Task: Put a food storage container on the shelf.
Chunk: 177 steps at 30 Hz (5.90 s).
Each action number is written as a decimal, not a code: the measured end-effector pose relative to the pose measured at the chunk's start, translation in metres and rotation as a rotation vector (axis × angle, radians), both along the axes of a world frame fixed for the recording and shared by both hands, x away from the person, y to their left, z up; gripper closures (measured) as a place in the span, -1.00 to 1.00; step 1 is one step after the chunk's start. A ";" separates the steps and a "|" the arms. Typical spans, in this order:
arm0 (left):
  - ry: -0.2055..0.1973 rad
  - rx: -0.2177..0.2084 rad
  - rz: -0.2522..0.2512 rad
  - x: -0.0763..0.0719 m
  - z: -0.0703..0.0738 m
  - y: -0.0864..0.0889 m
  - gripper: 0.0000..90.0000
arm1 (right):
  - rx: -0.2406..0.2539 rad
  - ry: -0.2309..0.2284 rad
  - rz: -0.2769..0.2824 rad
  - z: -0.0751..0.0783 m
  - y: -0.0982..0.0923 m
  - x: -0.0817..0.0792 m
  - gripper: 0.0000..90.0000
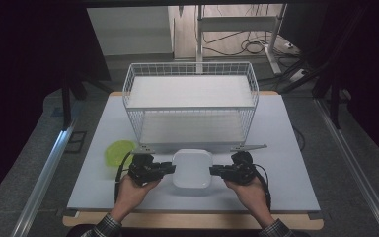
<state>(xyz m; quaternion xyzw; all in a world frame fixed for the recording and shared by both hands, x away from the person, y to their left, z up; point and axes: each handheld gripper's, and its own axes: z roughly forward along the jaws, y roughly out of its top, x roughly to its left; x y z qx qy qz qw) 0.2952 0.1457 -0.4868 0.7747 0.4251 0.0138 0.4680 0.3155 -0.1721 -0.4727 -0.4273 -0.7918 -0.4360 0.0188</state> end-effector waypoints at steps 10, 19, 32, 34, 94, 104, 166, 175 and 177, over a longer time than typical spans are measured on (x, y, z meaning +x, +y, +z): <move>-0.025 -0.009 0.037 -0.001 0.000 0.001 0.75 | -0.042 -0.135 -0.013 0.004 0.007 -0.007 0.77; -0.069 -0.020 0.041 -0.002 0.014 0.000 0.75 | -0.013 -0.181 -0.011 0.019 0.004 -0.007 0.77; -0.138 -0.029 0.058 0.000 0.046 0.009 0.75 | 0.016 -0.247 0.002 0.052 0.011 0.000 0.77; -0.149 -0.029 0.062 0.001 0.052 0.010 0.75 | 0.017 -0.252 0.004 0.055 0.011 0.001 0.77; -0.267 -0.081 0.131 0.097 0.171 0.018 0.72 | 0.111 -0.344 -0.082 0.170 0.025 0.100 0.73; -0.323 -0.084 0.135 0.104 0.167 0.013 0.46 | 0.116 -0.339 -0.091 0.167 0.029 0.111 0.52; -0.361 -0.061 0.092 0.098 0.144 0.013 -0.70 | 0.071 -0.445 -0.078 0.143 0.025 0.097 -0.45; -0.376 -0.047 0.043 0.065 0.121 0.018 -0.83 | 0.049 -0.461 -0.010 0.123 0.023 0.072 -0.66; -0.385 -0.029 0.038 0.058 0.115 0.018 -0.83 | 0.048 -0.461 0.001 0.119 0.022 0.067 -0.70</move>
